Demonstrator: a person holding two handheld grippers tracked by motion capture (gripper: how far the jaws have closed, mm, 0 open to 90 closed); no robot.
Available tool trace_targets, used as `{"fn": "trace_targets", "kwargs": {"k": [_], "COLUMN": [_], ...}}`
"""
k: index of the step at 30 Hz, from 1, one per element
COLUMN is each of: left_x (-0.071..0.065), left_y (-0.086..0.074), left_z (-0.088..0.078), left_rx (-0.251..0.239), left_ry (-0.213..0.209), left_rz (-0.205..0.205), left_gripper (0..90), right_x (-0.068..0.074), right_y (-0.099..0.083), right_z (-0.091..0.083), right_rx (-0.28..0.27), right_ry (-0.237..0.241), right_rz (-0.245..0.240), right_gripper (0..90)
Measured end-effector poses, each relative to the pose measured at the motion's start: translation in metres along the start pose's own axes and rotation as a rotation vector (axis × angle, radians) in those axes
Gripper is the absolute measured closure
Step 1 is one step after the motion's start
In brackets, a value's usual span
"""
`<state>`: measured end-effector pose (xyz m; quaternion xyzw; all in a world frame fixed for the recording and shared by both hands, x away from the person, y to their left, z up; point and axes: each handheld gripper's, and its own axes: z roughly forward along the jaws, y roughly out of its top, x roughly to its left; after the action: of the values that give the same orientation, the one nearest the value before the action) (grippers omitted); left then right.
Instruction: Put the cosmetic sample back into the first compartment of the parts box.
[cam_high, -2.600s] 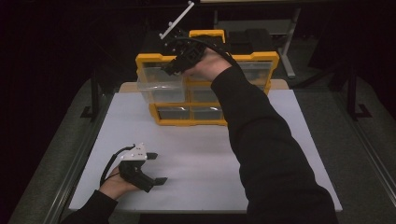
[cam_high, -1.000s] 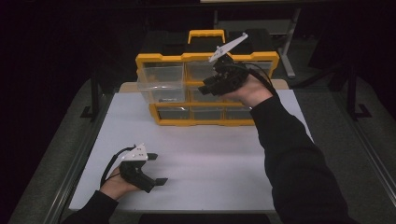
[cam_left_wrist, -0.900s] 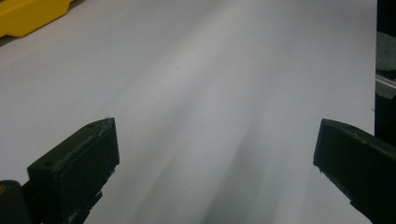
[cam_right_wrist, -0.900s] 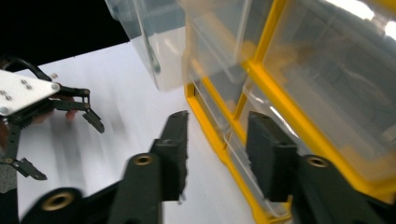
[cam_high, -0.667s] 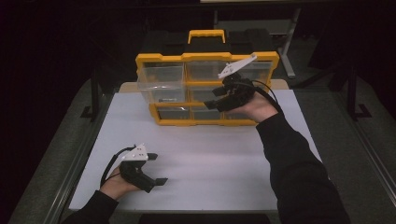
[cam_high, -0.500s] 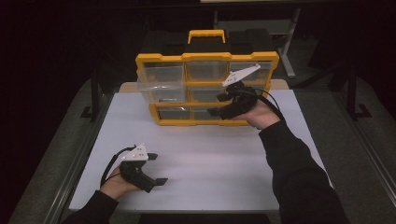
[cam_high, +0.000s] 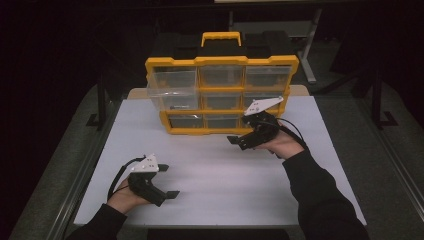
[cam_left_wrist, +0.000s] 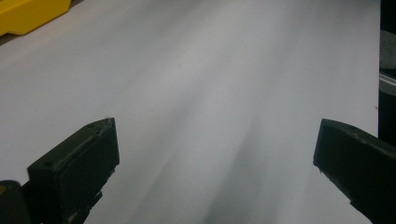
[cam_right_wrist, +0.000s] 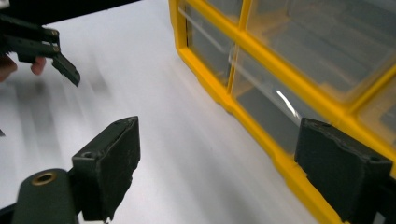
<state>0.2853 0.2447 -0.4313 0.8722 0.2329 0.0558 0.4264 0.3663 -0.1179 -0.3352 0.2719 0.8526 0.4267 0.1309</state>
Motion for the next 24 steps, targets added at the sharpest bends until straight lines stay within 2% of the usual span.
{"fn": "trace_targets", "kwargs": {"k": [1,4,5,6,7,18,21,24], "left_x": [0.0,0.0,0.0,0.0,0.0,0.0,0.0,0.001], "left_y": [0.0,0.0,0.0,0.0,0.0,0.0,0.0,-0.001], "left_z": [0.0,0.0,0.0,0.0,0.0,-0.001,-0.001,-0.001], "left_rx": [0.001,0.002,0.002,0.001,0.001,0.007,0.003,0.002], "left_ry": [0.002,0.002,0.003,0.003,0.002,0.005,0.006,0.004], "left_rz": [0.0,0.001,0.003,0.004,0.001,0.009,0.007,0.007], "left_gripper": [0.0,0.0,0.0,0.0,0.0,0.0,0.0,0.0], "right_x": [0.001,0.001,0.002,0.002,0.004,0.011,0.014,0.014], "right_y": [-0.012,-0.015,-0.028,-0.028,-0.038,-0.072,-0.087,-0.094], "right_z": [0.002,0.002,0.003,0.003,0.003,0.0,-0.005,-0.008], "right_rx": [0.001,-0.001,-0.012,-0.012,-0.013,-0.027,-0.04,-0.048], "right_ry": [-0.008,-0.009,-0.014,-0.014,-0.018,-0.036,-0.059,-0.065], "right_rz": [0.017,0.023,0.035,0.035,0.042,0.071,0.096,0.105], "right_gripper": [11.9,11.2,7.0,7.0,3.3,1.9,1.8,1.8]}}
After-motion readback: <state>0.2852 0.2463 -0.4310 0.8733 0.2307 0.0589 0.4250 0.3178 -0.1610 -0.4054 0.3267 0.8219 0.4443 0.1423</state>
